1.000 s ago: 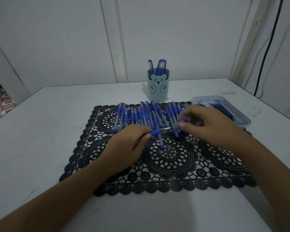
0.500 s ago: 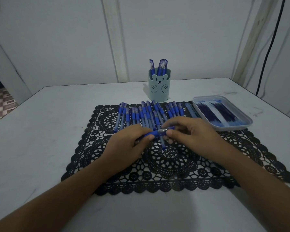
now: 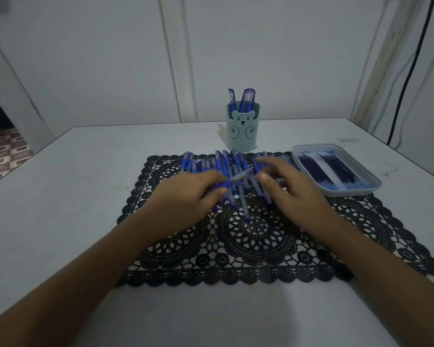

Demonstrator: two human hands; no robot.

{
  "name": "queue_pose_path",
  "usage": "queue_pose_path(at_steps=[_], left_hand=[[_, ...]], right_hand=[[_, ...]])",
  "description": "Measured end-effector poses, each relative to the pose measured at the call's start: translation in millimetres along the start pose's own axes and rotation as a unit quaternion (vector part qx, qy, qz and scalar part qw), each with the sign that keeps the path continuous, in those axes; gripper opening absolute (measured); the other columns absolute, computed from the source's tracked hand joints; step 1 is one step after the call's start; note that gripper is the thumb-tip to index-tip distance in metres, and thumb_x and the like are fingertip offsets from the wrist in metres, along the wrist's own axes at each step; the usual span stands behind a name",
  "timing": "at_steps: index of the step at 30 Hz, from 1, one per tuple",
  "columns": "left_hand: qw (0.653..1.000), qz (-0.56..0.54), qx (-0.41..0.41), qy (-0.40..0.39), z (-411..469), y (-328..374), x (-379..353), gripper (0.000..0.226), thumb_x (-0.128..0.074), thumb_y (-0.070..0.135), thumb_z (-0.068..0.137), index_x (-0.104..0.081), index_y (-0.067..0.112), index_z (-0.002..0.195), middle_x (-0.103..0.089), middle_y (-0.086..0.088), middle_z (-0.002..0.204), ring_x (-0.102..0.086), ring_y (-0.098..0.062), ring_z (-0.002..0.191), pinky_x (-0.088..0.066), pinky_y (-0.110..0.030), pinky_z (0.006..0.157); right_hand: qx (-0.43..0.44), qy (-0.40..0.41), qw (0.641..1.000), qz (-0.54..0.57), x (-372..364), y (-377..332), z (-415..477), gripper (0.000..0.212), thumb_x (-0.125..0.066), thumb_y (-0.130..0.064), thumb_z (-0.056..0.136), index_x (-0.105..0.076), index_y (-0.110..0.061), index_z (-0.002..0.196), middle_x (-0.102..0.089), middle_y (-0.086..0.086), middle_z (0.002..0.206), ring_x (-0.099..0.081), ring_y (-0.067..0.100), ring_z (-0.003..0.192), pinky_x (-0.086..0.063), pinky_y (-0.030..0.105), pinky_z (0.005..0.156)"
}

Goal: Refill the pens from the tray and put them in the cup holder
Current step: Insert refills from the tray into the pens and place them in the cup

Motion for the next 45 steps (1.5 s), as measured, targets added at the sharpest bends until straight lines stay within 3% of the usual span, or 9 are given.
queue_pose_path(at_steps=[2, 5, 9, 14, 22, 27, 31, 39, 45], left_hand=[[0.997, -0.054, 0.037, 0.051, 4.2, -5.3, 24.5, 0.015, -0.051, 0.033, 0.092, -0.055, 0.027, 0.104, -0.06, 0.014, 0.074, -0.058, -0.004, 0.064, -0.049, -0.022, 0.061], [0.98, -0.121, 0.064, 0.143, 25.2, -7.6, 65.2, 0.011, -0.058, 0.029, 0.088, -0.055, 0.027, 0.098, -0.059, 0.018, 0.087, -0.058, 0.004, 0.083, -0.046, -0.015, 0.076], [0.965, -0.129, 0.062, 0.222, 87.3, -1.7, 110.2, 0.012, -0.058, 0.026, 0.088, -0.06, 0.022, 0.098, -0.057, 0.015, 0.084, -0.053, 0.003, 0.077, -0.041, -0.01, 0.072], [0.942, -0.162, 0.106, 0.274, 173.1, -21.1, 123.2, 0.018, -0.058, 0.02, 0.086, -0.063, 0.009, 0.101, -0.06, 0.002, 0.09, -0.054, -0.011, 0.081, -0.041, -0.02, 0.072], [0.972, -0.09, 0.181, 0.119, 205.2, -64.4, 26.4, 0.013, -0.056, 0.016, 0.084, -0.061, 0.008, 0.093, -0.061, -0.009, 0.092, -0.06, -0.024, 0.083, -0.051, -0.034, 0.075], [0.969, -0.116, 0.157, 0.151, 180.6, -62.5, 32.4, 0.027, -0.051, 0.021, 0.09, -0.059, 0.008, 0.112, -0.061, -0.004, 0.108, -0.052, -0.012, 0.088, -0.038, -0.021, 0.074], [0.965, -0.094, 0.16, 0.185, 122.9, -74.0, 49.5, 0.023, -0.049, 0.025, 0.091, -0.062, 0.014, 0.108, -0.062, 0.0, 0.104, -0.051, -0.009, 0.087, -0.035, -0.021, 0.076], [0.949, 0.01, 0.309, 0.058, 8.1, -134.7, 2.9, 0.023, -0.046, 0.03, 0.091, -0.061, 0.017, 0.102, -0.063, -0.003, 0.102, -0.056, -0.016, 0.085, -0.048, -0.032, 0.078], [0.942, 0.043, 0.331, 0.025, 4.3, -134.6, -13.7, 0.026, -0.053, 0.04, 0.084, -0.061, 0.017, 0.091, -0.061, 0.004, 0.081, -0.057, -0.015, 0.076, -0.049, -0.031, 0.07]], right_hand=[[-0.002, 0.011, 0.993, -0.115, 3.5, 11.8, 4.3, 0.043, -0.041, -0.033, 0.094, -0.044, -0.016, 0.134, -0.058, -0.003, 0.119, -0.05, 0.004, 0.109, -0.034, 0.017, 0.093], [-0.033, -0.077, 0.962, -0.26, -19.3, 35.4, 5.7, 0.049, -0.037, -0.033, 0.097, -0.033, -0.012, 0.141, -0.038, 0.004, 0.144, -0.028, 0.014, 0.135, -0.016, 0.017, 0.105], [-0.059, -0.133, 0.953, -0.265, -35.0, 46.7, 4.4, 0.053, -0.031, -0.038, 0.098, -0.024, -0.015, 0.145, -0.022, 0.001, 0.152, -0.015, 0.012, 0.14, -0.012, 0.022, 0.111], [-0.061, -0.141, 0.955, -0.255, -34.2, 49.4, 3.2, 0.053, -0.03, -0.04, 0.098, -0.023, -0.017, 0.145, -0.018, -0.002, 0.154, -0.01, 0.01, 0.141, -0.007, 0.02, 0.111], [-0.035, -0.125, 0.956, -0.263, -31.9, 45.3, 4.3, 0.051, -0.032, -0.039, 0.098, -0.028, -0.017, 0.143, -0.025, 0.0, 0.15, -0.019, 0.013, 0.138, -0.015, 0.023, 0.111], [-0.043, -0.134, 0.957, -0.253, -32.9, 47.3, 4.8, 0.051, -0.032, -0.04, 0.098, -0.027, -0.018, 0.144, -0.023, -0.001, 0.151, -0.017, 0.013, 0.139, -0.013, 0.022, 0.111], [-0.044, -0.133, 0.957, -0.253, -34.3, 49.3, 5.1, 0.051, -0.033, -0.04, 0.098, -0.027, -0.018, 0.144, -0.022, -0.001, 0.152, -0.016, 0.012, 0.14, -0.014, 0.023, 0.111], [-0.033, -0.123, 0.957, -0.259, -35.2, 46.9, 5.4, 0.051, -0.037, -0.038, 0.097, -0.032, -0.017, 0.142, -0.027, 0.001, 0.15, -0.021, 0.013, 0.138, -0.017, 0.024, 0.111], [-0.036, -0.126, 0.955, -0.264, -35.3, 45.7, 4.6, 0.05, -0.037, -0.037, 0.097, -0.031, -0.016, 0.143, -0.026, 0.001, 0.15, -0.02, 0.014, 0.138, -0.016, 0.023, 0.111]])
Point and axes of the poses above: each hand's wrist, its own z-axis towards the middle knuckle, its own x-axis out of the back of the hand, y = z × x, the point moved 10 cm from there along z, towards the middle knuckle
